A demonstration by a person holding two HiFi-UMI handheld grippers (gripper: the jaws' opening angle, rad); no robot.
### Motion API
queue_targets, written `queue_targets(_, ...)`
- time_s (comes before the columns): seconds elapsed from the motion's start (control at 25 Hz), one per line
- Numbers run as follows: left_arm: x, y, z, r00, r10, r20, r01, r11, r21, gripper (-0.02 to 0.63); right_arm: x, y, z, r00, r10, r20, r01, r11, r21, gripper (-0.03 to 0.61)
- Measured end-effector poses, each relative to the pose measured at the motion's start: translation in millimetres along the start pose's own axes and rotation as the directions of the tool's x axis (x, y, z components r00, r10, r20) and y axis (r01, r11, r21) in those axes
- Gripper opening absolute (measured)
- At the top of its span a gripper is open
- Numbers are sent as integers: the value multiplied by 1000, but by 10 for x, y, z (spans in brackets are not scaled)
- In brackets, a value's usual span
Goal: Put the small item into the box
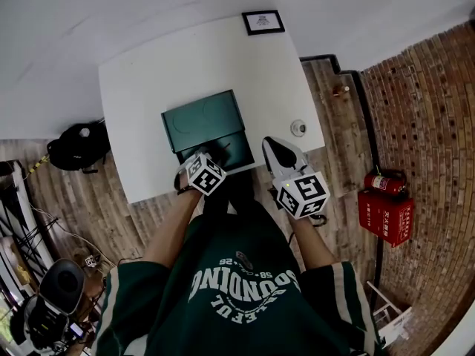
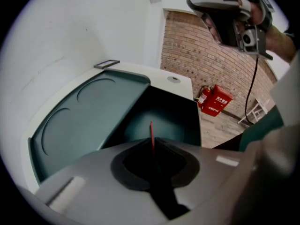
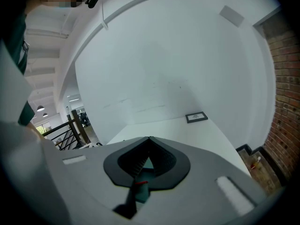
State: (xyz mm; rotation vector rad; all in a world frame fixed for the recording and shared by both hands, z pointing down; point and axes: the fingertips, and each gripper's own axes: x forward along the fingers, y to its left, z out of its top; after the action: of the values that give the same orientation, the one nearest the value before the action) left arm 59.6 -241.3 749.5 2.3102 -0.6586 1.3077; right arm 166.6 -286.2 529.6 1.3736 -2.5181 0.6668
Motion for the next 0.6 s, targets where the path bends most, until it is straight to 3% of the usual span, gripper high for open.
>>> queue_targets(0.36, -83, -3, -11, 999, 29, 22, -29, 1000, 0, 64, -27, 11, -8, 1000, 15, 3, -15, 1000, -2, 2)
queue_targets(0.6, -435, 112, 90, 986, 88, 142, -75, 993, -93, 63, 60, 97, 56, 999, 46, 6, -46, 998, -32, 2)
